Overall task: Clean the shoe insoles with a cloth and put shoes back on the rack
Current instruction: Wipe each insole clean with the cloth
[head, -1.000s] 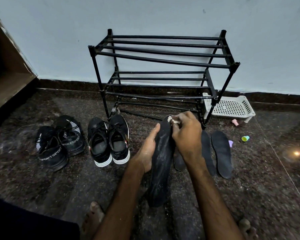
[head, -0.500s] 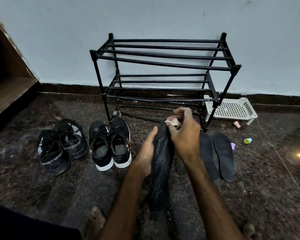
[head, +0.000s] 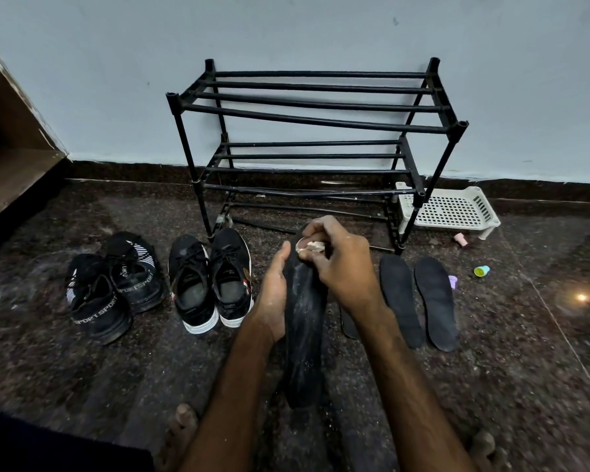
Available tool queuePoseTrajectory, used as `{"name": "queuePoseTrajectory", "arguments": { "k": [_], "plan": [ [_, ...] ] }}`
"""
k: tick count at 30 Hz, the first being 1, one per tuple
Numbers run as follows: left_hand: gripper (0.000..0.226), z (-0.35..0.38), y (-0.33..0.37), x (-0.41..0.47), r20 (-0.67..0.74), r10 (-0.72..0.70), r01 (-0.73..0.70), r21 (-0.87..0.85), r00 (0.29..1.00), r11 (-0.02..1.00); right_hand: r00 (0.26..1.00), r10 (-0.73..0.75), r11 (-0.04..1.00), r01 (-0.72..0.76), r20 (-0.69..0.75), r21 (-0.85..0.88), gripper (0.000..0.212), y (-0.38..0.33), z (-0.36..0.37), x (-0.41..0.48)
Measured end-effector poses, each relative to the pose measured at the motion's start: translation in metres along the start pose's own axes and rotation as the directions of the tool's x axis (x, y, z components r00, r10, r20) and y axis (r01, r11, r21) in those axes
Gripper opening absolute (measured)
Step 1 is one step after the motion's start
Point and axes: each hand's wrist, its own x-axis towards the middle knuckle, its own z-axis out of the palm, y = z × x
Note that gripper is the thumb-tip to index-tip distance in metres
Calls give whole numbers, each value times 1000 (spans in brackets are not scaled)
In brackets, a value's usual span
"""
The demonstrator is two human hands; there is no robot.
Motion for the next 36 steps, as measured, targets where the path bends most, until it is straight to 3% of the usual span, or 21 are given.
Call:
{"name": "queuePoseTrajectory", "arguments": {
  "k": [2, 7, 9, 13, 17, 19, 23, 25, 31, 34, 36],
  "plan": [
    [64, -3, 1, 0, 15, 5, -6, 23, 1000, 1000, 1000, 18, 997, -20, -25, -76, 35, 8, -5, 1],
    [62, 2, -7, -1, -6, -19, 20, 125, 1000, 992, 966, 60, 986, -97, -252, -138, 28, 13, -10, 1],
    [61, 3, -6, -1, -3, -6, 6, 88, 1000, 996, 982, 29, 995, -46, -189, -88, 27, 6, -5, 2],
    [65, -8, 1, 0, 24, 21, -22, 85, 1000, 996, 991, 79, 996, -81, 111, 19, 26, 10, -14, 3],
    [68, -7, -5, 0, 13, -17, 15, 159, 1000, 987, 980, 118, 986, -134, -157, -95, 29, 28, -19, 3],
    [65, -4, -6, 0, -9, -15, 16, 162, 1000, 987, 974, 89, 991, -108, -209, -78, 26, 22, -12, 3],
    [61, -6, 1, 1, -20, 13, -12, 45, 1000, 999, 999, -8, 1000, 9, 31, -19, 26, 4, -1, -3],
    [64, -8, 2, 2, -6, 33, -33, 38, 999, 999, 989, 45, 999, -44, 141, -9, 29, 9, -10, -2],
    [59, 3, -7, 2, -20, 1, 1, 120, 1000, 993, 978, 82, 996, -89, -189, -27, 25, 7, -10, -1],
    [58, 1, -4, 2, -28, 23, -21, 58, 999, 998, 997, 73, 997, -73, 0, 2, 23, 0, -5, -1],
    [63, -5, -1, 2, -25, 23, -22, 74, 999, 997, 987, 114, 992, -107, 110, -70, 25, 5, -9, 0]
  ]
}}
